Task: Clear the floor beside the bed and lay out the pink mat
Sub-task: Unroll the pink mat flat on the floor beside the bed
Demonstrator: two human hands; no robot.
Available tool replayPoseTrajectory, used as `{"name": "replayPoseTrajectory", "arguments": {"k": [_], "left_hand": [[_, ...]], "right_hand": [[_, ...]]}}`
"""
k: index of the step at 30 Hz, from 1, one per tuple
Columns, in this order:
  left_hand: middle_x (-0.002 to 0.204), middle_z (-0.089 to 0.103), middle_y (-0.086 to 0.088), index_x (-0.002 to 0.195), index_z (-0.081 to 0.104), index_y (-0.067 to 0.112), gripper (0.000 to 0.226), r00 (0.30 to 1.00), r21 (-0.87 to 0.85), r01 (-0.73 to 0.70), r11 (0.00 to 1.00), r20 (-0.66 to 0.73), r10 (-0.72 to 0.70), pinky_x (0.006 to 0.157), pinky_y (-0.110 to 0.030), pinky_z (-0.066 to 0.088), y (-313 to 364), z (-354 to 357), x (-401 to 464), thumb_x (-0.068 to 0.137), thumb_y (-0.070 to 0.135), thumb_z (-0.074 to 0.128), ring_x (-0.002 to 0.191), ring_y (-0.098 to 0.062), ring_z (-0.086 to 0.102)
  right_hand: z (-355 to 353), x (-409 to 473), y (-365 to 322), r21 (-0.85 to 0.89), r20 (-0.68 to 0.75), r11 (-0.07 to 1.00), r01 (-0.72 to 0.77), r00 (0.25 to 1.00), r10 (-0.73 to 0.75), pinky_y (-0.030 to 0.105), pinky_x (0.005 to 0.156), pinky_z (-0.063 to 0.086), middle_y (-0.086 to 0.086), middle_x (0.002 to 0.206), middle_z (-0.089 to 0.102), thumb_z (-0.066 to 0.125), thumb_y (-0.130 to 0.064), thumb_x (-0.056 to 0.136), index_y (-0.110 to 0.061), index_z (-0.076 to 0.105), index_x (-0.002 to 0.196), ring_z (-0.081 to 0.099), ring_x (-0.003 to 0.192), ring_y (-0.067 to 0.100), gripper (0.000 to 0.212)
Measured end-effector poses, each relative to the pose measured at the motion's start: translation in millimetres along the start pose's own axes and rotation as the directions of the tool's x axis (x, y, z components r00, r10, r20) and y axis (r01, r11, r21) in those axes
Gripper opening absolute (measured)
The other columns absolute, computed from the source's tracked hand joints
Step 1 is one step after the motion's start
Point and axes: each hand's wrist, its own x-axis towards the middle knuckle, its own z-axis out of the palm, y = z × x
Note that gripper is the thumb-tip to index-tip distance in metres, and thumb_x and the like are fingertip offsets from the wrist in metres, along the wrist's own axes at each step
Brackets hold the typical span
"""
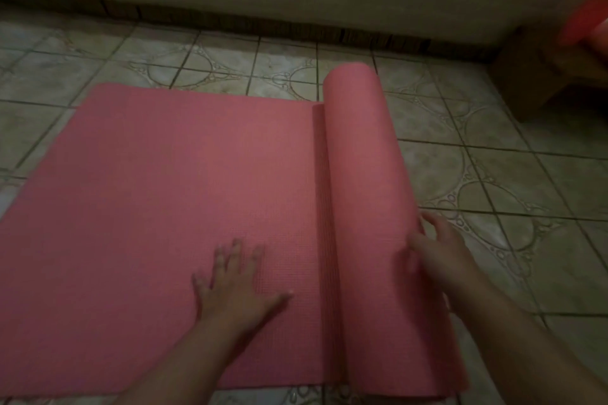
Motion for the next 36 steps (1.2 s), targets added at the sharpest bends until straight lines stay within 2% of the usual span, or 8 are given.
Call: {"name": "replayPoseTrajectory", "arguments": {"k": [3, 5, 12, 19, 25, 30, 33, 36], "left_hand": [[0.152, -0.034, 0.01, 0.138, -0.02, 0.052, 0.115, 0.999, 0.022, -0.02, 1.0, 0.026, 0.02, 0.108, -0.066, -0.011, 13.3, 8.7, 0.3, 0.044, 0.097, 0.03, 0.141, -0.02, -0.03], [0.148, -0.04, 0.01, 0.129, -0.031, 0.051, 0.119, 1.0, 0.05, -0.009, 0.999, 0.025, 0.008, 0.106, -0.066, -0.013, 10.4, 10.9, 1.4, 0.039, 0.099, 0.03, 0.139, -0.019, -0.033], [0.143, -0.045, 0.012, 0.12, -0.038, 0.059, 0.115, 1.0, 0.035, -0.01, 0.999, -0.02, 0.011, 0.109, -0.058, -0.016, 2.1, 12.3, 0.3, 0.034, 0.1, 0.027, 0.136, -0.014, -0.036], [0.141, -0.045, 0.014, 0.12, -0.036, 0.059, 0.12, 0.996, 0.029, 0.048, 0.998, -0.073, -0.046, 0.115, -0.05, -0.008, -42.4, -2.2, -1.7, 0.028, 0.102, 0.028, 0.143, -0.017, -0.026], [0.146, -0.038, 0.012, 0.129, -0.031, 0.053, 0.13, 0.991, 0.089, 0.113, 0.99, -0.077, -0.106, 0.117, -0.049, 0.002, -105.0, -26.3, -2.4, 0.021, 0.104, 0.021, 0.146, -0.02, -0.017], [0.151, -0.033, 0.01, 0.137, -0.023, 0.05, 0.129, 0.985, 0.052, 0.129, 0.99, -0.123, -0.122, 0.117, -0.052, 0.002, -97.4, -19.9, -5.1, 0.026, 0.105, 0.015, 0.146, -0.023, -0.015], [0.155, -0.027, 0.009, 0.14, -0.021, 0.048, 0.129, 0.982, 0.022, 0.145, 0.989, -0.121, -0.142, 0.115, -0.056, 0.0, -79.1, -12.7, -5.2, 0.03, 0.105, 0.016, 0.146, -0.027, -0.016], [0.153, -0.029, 0.011, 0.132, -0.031, 0.048, 0.123, 0.993, 0.026, 0.027, 0.999, -0.112, -0.024, 0.114, -0.058, -0.001, -50.5, 1.1, -4.3, 0.035, 0.103, 0.019, 0.146, -0.024, -0.017]], "right_hand": [[23.6, -12.7, -7.8, -0.415, 0.039, 0.902, 0.122, 0.992, -0.116, 0.051, 0.109, 0.029, 0.015, 0.154, 0.019, 0.059, -0.078, 0.055, -0.04, 0.02, 0.143, 0.025, 0.14, 0.032, 0.104], [24.9, -14.2, 0.1, -0.57, 0.039, 0.816, 0.098, 0.995, -0.092, 0.059, 0.106, 0.027, 0.011, 0.158, 0.0, 0.053, -0.09, 0.037, -0.055, -0.001, 0.139, 0.012, 0.143, 0.035, 0.121], [3.8, -3.2, 20.0, -0.515, 0.098, 0.834, 0.198, 0.98, -0.172, 0.048, 0.107, 0.037, 0.015, 0.157, 0.009, 0.077, -0.063, 0.049, -0.062, -0.006, 0.137, 0.028, 0.138, 0.038, 0.121], [42.3, -28.9, -3.2, -0.584, 0.15, 0.751, 0.307, 0.95, -0.272, 0.042, 0.105, 0.038, 0.013, 0.154, 0.02, 0.068, -0.065, 0.054, -0.058, 0.002, 0.139, 0.034, 0.134, 0.034, 0.108], [75.7, -47.5, -8.2, -0.456, 0.228, 0.819, 0.347, 0.936, -0.269, 0.045, 0.108, 0.034, 0.009, 0.156, 0.011, 0.068, -0.067, 0.052, -0.063, 0.001, 0.134, 0.026, 0.138, 0.03, 0.107], [27.0, -26.4, 20.1, -0.322, 0.283, 0.907, 0.27, 0.942, -0.18, 0.041, 0.116, 0.023, 0.005, 0.159, -0.005, 0.078, -0.062, 0.049, -0.071, 0.007, 0.127, 0.01, 0.146, 0.024, 0.106], [-7.8, -11.3, 31.6, -0.397, 0.273, 0.913, 0.093, 0.962, 0.021, 0.039, 0.116, 0.014, 0.013, 0.159, -0.013, 0.077, -0.057, 0.055, -0.056, 0.01, 0.14, 0.002, 0.146, 0.03, 0.109], [-21.9, -8.7, 30.1, -0.386, 0.045, 0.922, -0.026, 0.998, 0.047, 0.041, 0.115, 0.017, 0.017, 0.159, -0.001, 0.06, -0.05, 0.063, -0.032, 0.025, 0.147, 0.01, 0.145, 0.033, 0.092]]}}
